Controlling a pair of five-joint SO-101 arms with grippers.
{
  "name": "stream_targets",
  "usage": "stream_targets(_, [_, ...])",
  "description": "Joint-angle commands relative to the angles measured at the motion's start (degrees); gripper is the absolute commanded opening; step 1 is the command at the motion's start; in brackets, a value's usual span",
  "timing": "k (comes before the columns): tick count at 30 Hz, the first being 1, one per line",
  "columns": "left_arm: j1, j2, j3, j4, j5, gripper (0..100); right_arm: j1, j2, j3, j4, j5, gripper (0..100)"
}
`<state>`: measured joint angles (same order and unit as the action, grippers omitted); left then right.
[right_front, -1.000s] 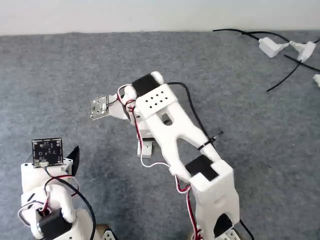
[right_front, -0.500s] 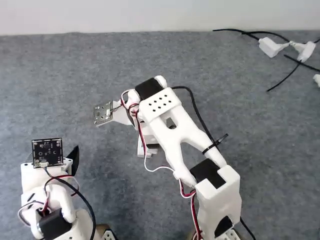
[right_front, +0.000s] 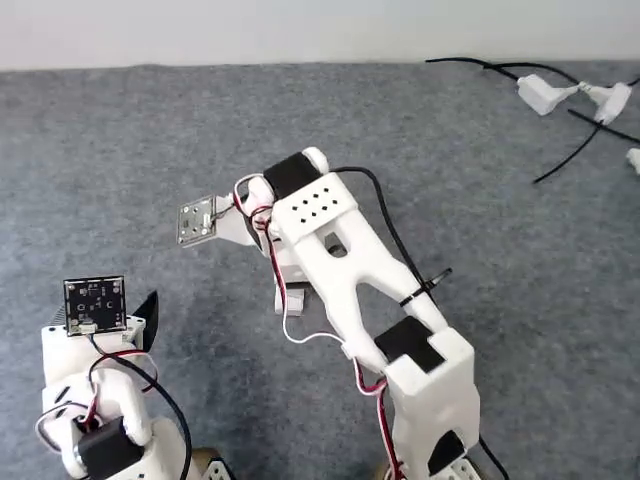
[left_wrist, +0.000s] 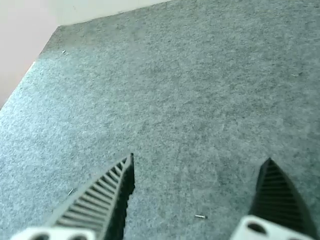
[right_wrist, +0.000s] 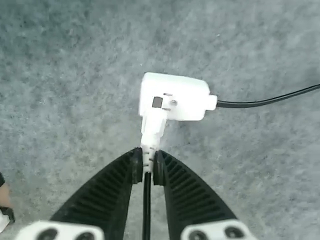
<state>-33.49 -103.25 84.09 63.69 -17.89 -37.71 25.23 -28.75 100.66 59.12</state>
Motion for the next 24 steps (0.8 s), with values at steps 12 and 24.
stream_targets(12, [-0.09,-1.05,-0.48,-1.49,0.00,37,0.66,3.47,-4.40,2.59,0.62,0.8])
stream_targets(24, [0.00,-1.05,0.31,-1.85,0.00,37,0.92,-2.77,2.46,2.59,0.62,0.8])
